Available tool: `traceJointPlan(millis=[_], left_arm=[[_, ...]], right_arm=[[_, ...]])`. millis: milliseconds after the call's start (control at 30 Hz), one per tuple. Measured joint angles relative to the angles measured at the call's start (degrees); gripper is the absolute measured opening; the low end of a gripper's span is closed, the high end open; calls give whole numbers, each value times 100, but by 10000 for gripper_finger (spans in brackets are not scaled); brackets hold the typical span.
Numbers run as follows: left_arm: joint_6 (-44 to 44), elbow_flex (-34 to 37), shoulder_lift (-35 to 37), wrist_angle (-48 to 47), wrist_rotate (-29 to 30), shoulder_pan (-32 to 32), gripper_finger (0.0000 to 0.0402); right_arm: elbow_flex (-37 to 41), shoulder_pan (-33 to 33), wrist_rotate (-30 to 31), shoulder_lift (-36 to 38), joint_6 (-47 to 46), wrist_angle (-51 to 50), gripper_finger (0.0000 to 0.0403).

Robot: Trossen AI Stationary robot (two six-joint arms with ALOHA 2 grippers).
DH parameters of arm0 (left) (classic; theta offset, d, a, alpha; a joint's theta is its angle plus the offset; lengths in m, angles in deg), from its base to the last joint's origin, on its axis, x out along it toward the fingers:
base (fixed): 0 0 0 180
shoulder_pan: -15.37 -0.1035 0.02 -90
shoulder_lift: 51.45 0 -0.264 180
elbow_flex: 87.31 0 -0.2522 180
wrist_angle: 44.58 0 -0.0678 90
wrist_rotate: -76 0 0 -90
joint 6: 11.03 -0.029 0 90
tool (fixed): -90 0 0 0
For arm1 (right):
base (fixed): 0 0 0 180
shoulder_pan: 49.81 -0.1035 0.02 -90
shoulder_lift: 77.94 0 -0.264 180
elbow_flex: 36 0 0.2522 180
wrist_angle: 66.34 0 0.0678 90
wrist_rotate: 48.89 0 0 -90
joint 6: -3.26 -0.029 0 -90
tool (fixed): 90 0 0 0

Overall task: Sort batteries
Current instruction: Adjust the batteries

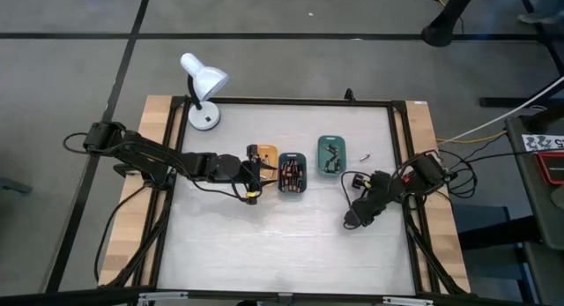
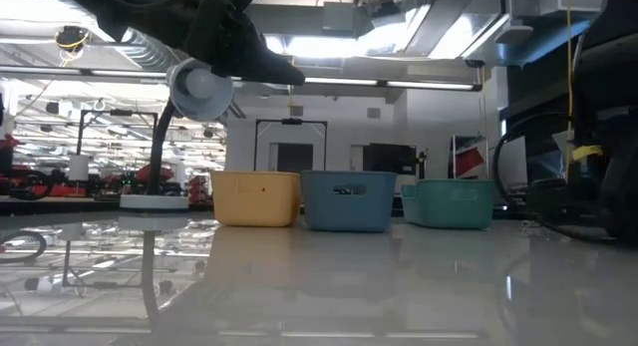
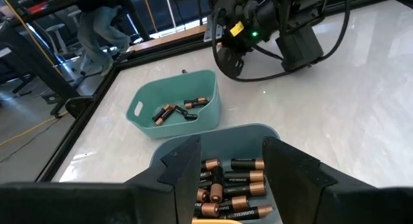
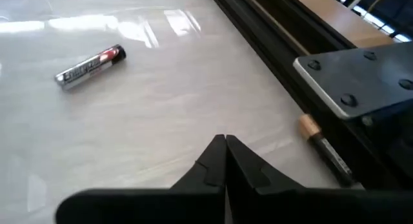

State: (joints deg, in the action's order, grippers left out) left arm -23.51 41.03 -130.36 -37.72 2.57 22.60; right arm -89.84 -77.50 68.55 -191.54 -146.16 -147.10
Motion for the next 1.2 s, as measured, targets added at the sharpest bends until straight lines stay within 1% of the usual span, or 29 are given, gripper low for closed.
traceJointPlan(millis=[67,200,233,367,467,533,633,667,767,867,933,1000,1033,1133,1200], left_arm=[[3,2,0,0,-1,-2,156],[-7,2,0,0,-1,-2,156],[-19,2,0,-2,0,-2,156],[-35,2,0,-4,0,-2,156],[-106,2,0,-18,0,-2,156],[-107,1,0,-22,0,-2,156],[-107,2,0,-24,-2,-2,156],[-107,2,0,-25,-1,-2,156],[-106,1,0,-26,-2,-2,156],[-97,2,0,-25,-2,-2,156],[-85,2,0,-13,-1,-2,156],[-80,2,0,-1,-1,-2,156],[-80,2,0,-4,-1,-2,156],[-79,1,0,6,0,-2,156],[-70,1,0,9,0,9,156]], right_arm=[[-171,-4,-240,-21,17,-140,1],[-721,-11,-1279,-14,31,-677,1],[-881,-24,-1453,-14,51,-831,1],[-1395,-177,-1834,-6,149,-1376,1],[-1402,-301,-2331,-3,116,-1651,1],[-1241,-389,-2596,-1,110,-1585,1],[-840,-491,-2858,-3,3,-776,1],[-679,-513,-2875,7,-152,-586,1],[-219,-546,-2914,85,-197,-147,1],[-57,-502,-2969,48,-495,-261,1],[-49,-343,-3040,23,-568,-557,1],[-33,-162,-2981,34,-511,-585,1],[2,-64,-2825,36,-466,-551,1],[194,284,-2017,42,-343,-170,1],[318,493,-1682,50,-232,-38,1]])
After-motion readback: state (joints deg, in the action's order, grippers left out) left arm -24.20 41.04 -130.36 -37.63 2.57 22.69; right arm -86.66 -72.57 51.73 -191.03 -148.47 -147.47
